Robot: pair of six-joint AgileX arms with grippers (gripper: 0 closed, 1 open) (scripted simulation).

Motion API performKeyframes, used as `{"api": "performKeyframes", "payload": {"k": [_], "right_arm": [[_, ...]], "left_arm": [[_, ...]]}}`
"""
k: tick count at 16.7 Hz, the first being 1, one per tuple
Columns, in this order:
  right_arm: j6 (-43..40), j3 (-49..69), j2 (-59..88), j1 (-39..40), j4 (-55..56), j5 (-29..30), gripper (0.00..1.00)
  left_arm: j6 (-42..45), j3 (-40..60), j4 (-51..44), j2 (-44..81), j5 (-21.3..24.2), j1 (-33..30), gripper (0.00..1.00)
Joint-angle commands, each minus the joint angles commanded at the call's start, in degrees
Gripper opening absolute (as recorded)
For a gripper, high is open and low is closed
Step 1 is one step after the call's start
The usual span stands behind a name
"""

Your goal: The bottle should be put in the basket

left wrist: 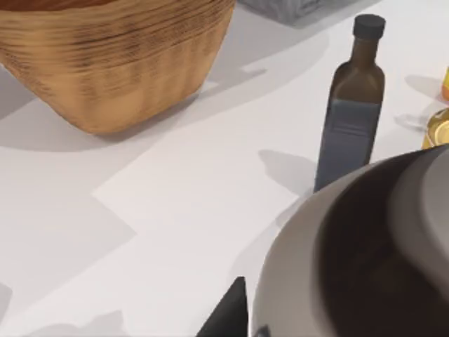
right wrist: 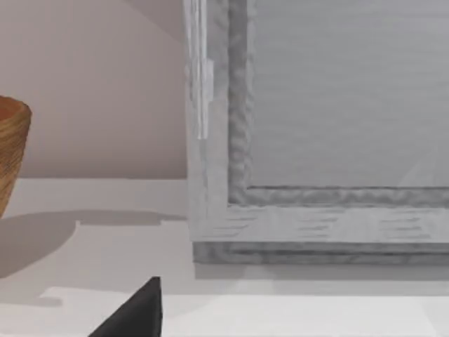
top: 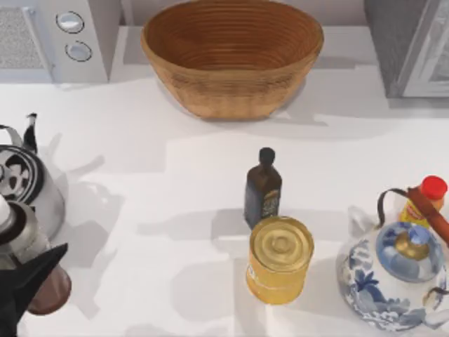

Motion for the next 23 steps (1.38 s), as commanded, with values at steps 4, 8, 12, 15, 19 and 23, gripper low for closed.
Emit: {"api": "performKeyframes", "payload": {"k": [4,8,12,15,19,23], "right_arm": [[0.0,0.0,0.0,0.0,0.0,0.0,1.0],[0.0,0.0,0.0,0.0,0.0,0.0,1.0],[0.0,0.0,0.0,0.0,0.0,0.0,1.0],[0.0,0.0,0.0,0.0,0.0,0.0,1.0],[0.0,0.0,0.0,0.0,0.0,0.0,1.0],[0.0,0.0,0.0,0.0,0.0,0.0,1.0]], "left_arm": [[0.07,0.15,0.12,0.24,-0.11,-0.2,0.0],[-1.06,3.71,0.1,3.76,-3.1,-2.28,0.0],[-5.4,16.74,0.39,16.37,-13.21,-9.03,0.0],[-10.5,30.89,1.11,29.8,-24.46,-16.03,0.0],[-18.75,52.32,2.73,50.23,-42.7,-26.71,0.0],[-27.1,73.02,4.8,70.11,-62.12,-37.66,0.0]]}}
